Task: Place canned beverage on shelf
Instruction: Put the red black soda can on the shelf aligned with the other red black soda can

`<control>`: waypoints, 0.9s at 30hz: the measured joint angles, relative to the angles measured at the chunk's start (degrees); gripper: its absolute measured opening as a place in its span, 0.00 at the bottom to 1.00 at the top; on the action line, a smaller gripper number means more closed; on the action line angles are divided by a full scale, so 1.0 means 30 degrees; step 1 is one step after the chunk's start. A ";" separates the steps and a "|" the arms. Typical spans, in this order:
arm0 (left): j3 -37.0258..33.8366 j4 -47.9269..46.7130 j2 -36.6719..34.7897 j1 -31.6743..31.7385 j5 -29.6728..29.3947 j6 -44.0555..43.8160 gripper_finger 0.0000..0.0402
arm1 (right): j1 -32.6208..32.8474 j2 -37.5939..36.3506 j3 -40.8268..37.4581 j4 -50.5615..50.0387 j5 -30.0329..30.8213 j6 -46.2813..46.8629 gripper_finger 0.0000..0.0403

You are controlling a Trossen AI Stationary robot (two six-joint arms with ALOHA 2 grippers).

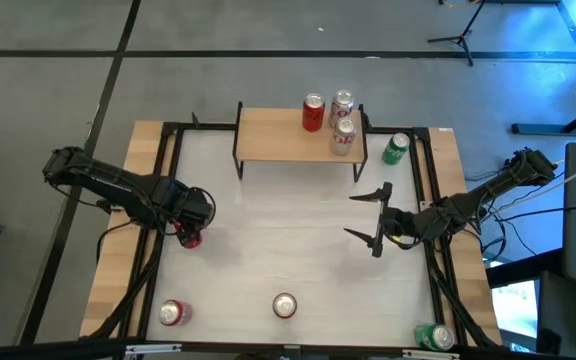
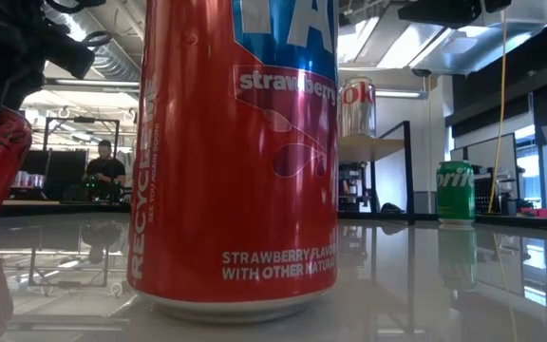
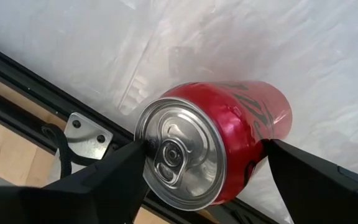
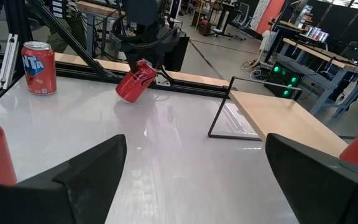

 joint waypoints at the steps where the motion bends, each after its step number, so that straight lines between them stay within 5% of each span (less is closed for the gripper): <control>1: 0.0000 0.0000 0.0000 0.0000 -0.0004 0.0001 0.79 | -0.0003 0.0000 0.0000 -0.0001 0.0000 0.0000 0.95; 18: 0.0007 0.0492 0.0015 -0.0007 -0.0121 -0.0087 0.66 | -0.0001 0.0000 0.0000 0.0007 0.0000 -0.0017 0.95; 27: 0.0007 0.0561 0.0015 -0.0060 0.0343 -0.6313 0.72 | -0.0001 0.0000 0.0002 0.0009 0.0000 -0.0010 0.95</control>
